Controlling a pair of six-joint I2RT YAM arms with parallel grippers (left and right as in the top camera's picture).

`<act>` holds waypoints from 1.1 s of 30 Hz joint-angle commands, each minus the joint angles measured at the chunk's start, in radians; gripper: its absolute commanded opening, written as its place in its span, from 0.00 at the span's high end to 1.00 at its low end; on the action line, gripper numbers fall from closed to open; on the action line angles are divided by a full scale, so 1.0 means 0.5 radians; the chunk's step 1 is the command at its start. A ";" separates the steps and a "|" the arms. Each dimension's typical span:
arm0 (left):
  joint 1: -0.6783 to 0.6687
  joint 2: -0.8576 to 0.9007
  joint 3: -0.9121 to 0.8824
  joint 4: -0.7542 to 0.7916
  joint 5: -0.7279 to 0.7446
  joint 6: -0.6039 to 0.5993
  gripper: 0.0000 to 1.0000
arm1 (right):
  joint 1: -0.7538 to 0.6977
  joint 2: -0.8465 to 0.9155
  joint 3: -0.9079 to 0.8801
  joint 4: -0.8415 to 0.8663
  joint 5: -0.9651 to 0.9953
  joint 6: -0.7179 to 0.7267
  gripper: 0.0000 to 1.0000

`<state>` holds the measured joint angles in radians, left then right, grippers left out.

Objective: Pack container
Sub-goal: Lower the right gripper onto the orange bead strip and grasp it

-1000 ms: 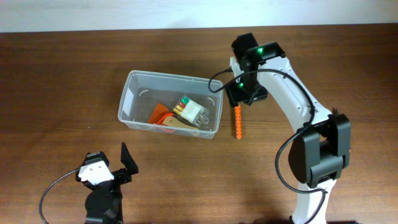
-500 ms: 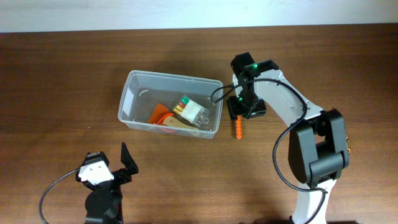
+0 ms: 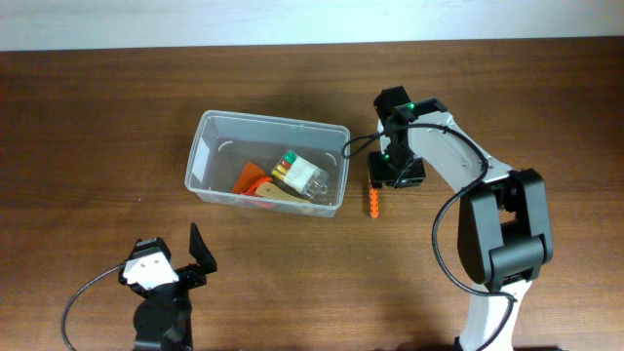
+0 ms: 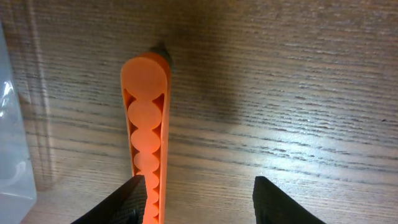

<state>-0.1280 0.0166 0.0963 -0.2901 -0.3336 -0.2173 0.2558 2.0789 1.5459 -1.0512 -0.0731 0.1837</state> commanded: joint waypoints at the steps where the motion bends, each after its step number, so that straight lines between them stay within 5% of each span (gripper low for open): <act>1: -0.006 -0.009 -0.007 -0.003 -0.008 0.018 0.01 | -0.015 -0.016 -0.041 0.013 -0.036 0.018 0.44; 33: -0.006 -0.009 -0.007 -0.003 -0.007 0.018 0.01 | -0.015 -0.016 -0.164 0.184 -0.206 0.018 0.37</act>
<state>-0.1280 0.0166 0.0963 -0.2901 -0.3336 -0.2173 0.2558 2.0785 1.4731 -0.9634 -0.1650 0.1852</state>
